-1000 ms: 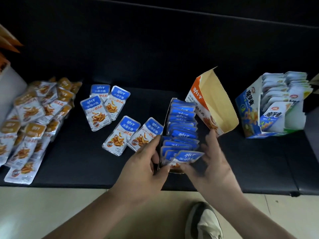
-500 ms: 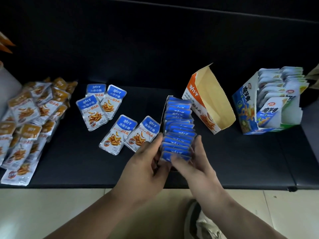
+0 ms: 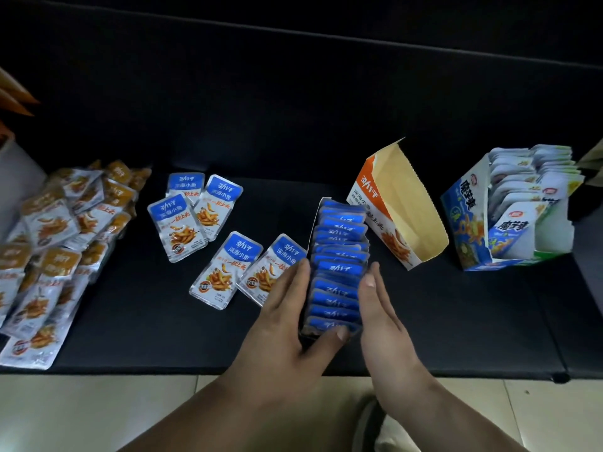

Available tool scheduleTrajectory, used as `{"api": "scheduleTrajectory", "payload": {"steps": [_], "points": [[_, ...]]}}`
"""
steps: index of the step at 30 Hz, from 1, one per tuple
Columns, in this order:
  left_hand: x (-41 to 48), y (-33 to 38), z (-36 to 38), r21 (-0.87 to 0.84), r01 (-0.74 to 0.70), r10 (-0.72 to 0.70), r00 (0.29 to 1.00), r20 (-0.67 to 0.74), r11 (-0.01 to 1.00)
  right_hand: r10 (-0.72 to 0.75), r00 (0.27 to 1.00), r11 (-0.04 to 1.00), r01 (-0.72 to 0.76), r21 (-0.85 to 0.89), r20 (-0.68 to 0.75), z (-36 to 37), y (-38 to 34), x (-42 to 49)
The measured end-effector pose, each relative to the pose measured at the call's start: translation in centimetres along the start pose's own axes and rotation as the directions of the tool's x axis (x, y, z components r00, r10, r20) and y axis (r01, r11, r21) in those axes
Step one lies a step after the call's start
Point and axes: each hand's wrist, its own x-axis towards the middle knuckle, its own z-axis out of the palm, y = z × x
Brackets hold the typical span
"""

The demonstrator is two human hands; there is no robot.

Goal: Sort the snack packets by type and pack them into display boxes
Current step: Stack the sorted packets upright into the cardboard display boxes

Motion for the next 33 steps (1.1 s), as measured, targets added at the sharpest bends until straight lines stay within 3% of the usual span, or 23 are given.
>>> {"api": "scheduleTrajectory", "payload": {"steps": [5,10,14,16,20,23,25,26,28,30,31,33], "points": [[0.6,0.2,0.4,0.061,-0.018,0.014,0.997,0.07,0.998,-0.011,1.0,0.993,0.013,-0.116,0.023,0.2,0.0,0.2],[0.8,-0.7,0.2,0.057,-0.03,0.027,0.998,0.063,0.998,0.014,0.999,1.0,-0.013,0.009,-0.034,0.4,-1.0,0.5],[-0.2,-1.2,-0.5,0.076,-0.041,0.04,0.999,0.018,0.996,-0.17,0.979,0.984,0.162,-0.076,-0.115,-0.7,-0.1,0.3],[-0.9,-1.8,-0.2,0.07,-0.061,0.062,0.998,-0.018,0.996,-0.352,0.926,0.925,0.322,-0.202,-0.135,-1.8,0.4,0.4],[-1.5,-2.5,0.4,-0.02,-0.02,0.019,0.998,-0.057,1.0,-0.719,0.695,0.612,0.622,-0.488,-0.017,-2.5,-0.7,0.6],[-1.8,-2.8,-0.2,-0.033,-0.023,0.021,0.998,-0.061,0.999,-0.817,0.57,0.446,0.724,-0.526,0.092,-0.5,-2.2,-0.4],[-2.1,-3.0,-1.4,0.011,-0.055,0.056,0.993,-0.107,0.998,-0.833,0.53,0.406,0.778,-0.479,0.156,1.6,-3.0,-1.2],[-2.0,-3.6,-2.2,0.076,-0.066,0.076,0.986,-0.146,0.995,-0.823,0.543,0.427,0.787,-0.446,0.17,2.8,-3.3,-1.5],[-1.3,-5.9,-3.9,0.312,-0.049,0.113,0.975,-0.193,0.949,-0.748,0.634,0.545,0.755,-0.364,0.195,5.4,-3.6,-1.8],[0.0,-8.2,-5.6,0.633,-0.006,0.09,0.991,-0.102,0.774,-0.651,0.727,0.665,0.685,-0.297,0.219,7.9,-3.2,-1.9],[0.6,-8.9,-6.4,0.718,0.005,0.034,0.999,-0.04,0.696,-0.612,0.76,0.703,0.65,-0.29,0.22,9.2,-3.0,-1.9],[1.3,-9.4,-7.5,0.758,0.012,-0.066,0.997,0.041,0.652,-0.507,0.836,0.773,0.548,-0.318,0.209,11.3,-2.0,-1.5]]}}
